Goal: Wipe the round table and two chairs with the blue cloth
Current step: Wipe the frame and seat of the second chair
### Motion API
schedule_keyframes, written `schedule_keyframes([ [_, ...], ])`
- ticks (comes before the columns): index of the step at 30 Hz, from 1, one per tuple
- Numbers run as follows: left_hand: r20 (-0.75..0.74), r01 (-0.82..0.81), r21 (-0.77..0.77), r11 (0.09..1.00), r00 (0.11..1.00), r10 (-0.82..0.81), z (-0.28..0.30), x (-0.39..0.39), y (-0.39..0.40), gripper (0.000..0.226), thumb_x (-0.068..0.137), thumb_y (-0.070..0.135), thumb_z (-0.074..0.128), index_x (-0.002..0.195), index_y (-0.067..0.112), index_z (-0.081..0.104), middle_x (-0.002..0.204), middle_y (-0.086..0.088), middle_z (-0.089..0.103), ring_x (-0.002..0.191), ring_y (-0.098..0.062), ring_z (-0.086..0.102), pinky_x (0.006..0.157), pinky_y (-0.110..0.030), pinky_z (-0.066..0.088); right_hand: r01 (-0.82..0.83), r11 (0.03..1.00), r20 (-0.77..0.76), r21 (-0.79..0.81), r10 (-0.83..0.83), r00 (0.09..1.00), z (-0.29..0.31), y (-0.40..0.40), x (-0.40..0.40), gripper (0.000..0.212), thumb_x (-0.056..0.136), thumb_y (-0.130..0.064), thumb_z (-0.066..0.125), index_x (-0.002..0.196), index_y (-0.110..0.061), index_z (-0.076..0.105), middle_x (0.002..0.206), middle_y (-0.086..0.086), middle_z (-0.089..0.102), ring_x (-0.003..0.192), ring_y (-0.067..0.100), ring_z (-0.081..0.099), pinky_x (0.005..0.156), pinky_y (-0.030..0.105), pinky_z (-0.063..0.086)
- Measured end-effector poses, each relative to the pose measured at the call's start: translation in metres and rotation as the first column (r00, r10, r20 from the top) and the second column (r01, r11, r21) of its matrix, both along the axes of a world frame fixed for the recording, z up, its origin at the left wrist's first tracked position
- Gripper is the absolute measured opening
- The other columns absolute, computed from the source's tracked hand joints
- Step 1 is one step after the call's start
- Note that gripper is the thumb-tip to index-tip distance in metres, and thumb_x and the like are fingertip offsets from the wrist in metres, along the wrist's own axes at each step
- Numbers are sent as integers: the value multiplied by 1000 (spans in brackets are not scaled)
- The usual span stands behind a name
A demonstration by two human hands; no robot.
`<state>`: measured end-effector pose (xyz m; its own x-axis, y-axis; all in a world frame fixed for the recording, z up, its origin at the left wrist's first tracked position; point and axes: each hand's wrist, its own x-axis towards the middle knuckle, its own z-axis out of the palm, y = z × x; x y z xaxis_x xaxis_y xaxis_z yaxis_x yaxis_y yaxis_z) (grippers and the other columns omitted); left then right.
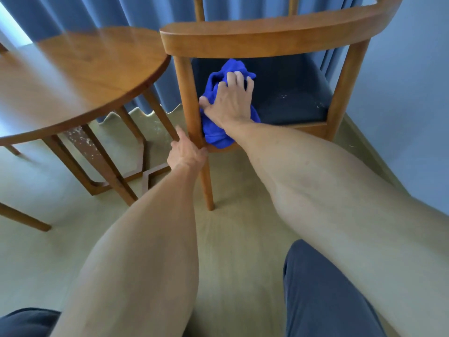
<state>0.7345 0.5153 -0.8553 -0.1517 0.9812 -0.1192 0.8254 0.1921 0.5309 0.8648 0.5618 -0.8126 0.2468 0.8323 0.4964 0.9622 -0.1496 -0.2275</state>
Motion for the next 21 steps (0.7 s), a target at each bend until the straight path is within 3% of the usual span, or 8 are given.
schedule_keyframes([
  [2,12,10,25,1000,1000,-10,0,4,1,92,79,43,74,148,22,17,121,-13,56,104,-37,63,90,-50,53,-60,998,85,-2,60,995,-3,-1,-6,54,86,-53,48,127,-19,54,153,12,35,145,32,25,116,52,19],
  [4,-9,-34,43,998,999,34,-1,10,1,96,79,40,76,149,20,14,122,-14,55,106,-37,61,88,-49,52,-136,989,95,-59,141,985,-6,1,-7,43,91,-43,46,128,-25,57,152,6,39,146,30,23,115,50,21],
  [6,-27,-165,-9,986,986,164,1,21,-1,98,82,40,73,152,15,10,130,-17,51,115,-37,58,89,-49,49,-171,982,12,-76,173,985,-3,2,0,30,91,-32,47,111,-22,67,130,-2,58,137,24,34,104,42,33],
  [8,-7,-285,-139,948,958,287,5,40,-8,86,85,41,69,149,7,23,133,-14,52,120,-33,56,92,-47,48,-181,981,-101,-69,173,980,8,-1,11,22,87,-18,52,100,-18,70,104,-4,65,120,21,45,88,38,42],
  [11,-103,-160,-81,984,983,151,9,70,-21,27,87,32,60,109,16,62,101,-1,63,94,-25,64,70,-35,47,-154,984,-199,-85,135,971,16,-13,31,16,81,0,51,79,-14,59,70,-2,44,92,23,42,81,39,46],
  [14,-144,30,152,988,989,-8,22,92,-29,12,84,25,61,78,18,53,91,-1,63,78,-24,57,64,-33,38,-72,996,-121,-52,65,990,11,-31,52,24,79,3,47,68,-18,41,71,-1,45,96,23,44,79,38,42],
  [19,-298,279,318,906,937,-184,42,102,-18,54,80,17,72,126,14,44,133,-16,41,119,-33,43,72,-35,41,115,993,-122,30,-111,986,-4,-53,92,21,85,2,43,87,-19,46,90,0,59,113,28,46,85,42,38],
  [21,-333,249,237,939,929,-163,48,102,-7,70,85,17,71,143,15,31,150,-23,25,136,-38,30,92,-40,44,216,975,-171,46,-205,964,-11,-61,109,28,84,3,46,103,-18,51,100,0,61,121,29,43,89,45,38],
])
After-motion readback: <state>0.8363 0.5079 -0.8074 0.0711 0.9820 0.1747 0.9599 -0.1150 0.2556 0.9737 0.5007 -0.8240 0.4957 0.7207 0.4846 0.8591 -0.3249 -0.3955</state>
